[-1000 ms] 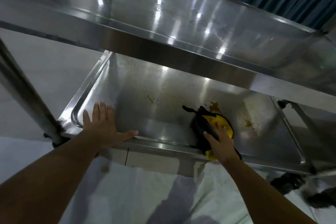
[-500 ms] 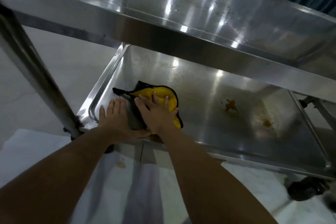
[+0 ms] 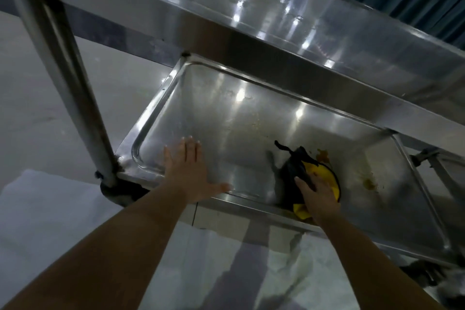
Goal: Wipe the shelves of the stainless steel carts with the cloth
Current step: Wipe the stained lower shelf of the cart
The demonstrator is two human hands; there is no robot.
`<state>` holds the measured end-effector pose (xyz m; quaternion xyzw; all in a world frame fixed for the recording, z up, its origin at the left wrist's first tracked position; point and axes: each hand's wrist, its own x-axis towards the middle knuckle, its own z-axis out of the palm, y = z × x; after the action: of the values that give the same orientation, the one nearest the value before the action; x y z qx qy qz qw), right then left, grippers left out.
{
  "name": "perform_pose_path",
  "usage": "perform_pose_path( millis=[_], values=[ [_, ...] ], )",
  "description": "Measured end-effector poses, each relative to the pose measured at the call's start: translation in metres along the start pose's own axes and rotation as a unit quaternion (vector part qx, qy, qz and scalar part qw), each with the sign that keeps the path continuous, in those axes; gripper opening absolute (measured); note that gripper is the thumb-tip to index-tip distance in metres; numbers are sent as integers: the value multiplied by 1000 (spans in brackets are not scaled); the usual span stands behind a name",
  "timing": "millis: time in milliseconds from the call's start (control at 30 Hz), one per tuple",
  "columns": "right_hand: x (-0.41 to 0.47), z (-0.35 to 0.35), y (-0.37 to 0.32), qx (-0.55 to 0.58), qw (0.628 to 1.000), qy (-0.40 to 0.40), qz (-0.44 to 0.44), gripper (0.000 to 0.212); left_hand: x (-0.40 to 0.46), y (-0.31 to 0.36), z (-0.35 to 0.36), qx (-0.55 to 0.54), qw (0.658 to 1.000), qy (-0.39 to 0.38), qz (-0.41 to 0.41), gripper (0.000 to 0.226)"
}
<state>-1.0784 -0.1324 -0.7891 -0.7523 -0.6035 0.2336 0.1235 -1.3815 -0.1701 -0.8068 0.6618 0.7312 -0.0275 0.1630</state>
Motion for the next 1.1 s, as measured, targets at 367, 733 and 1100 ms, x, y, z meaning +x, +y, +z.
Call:
perform_pose_path(
  millis=[367,733,1100],
  values=[
    [-36,68,-115,-119,960,-79,-239,54,7,13,0,25,999,21,-31,115],
    [3,-26,35,-63,986,-80,-129,60,23,116,14,-27,998,10,55,86],
    [29,-87,137,-29,998,31,45,54,16,173,39,75,968,147,186,83]
  ],
)
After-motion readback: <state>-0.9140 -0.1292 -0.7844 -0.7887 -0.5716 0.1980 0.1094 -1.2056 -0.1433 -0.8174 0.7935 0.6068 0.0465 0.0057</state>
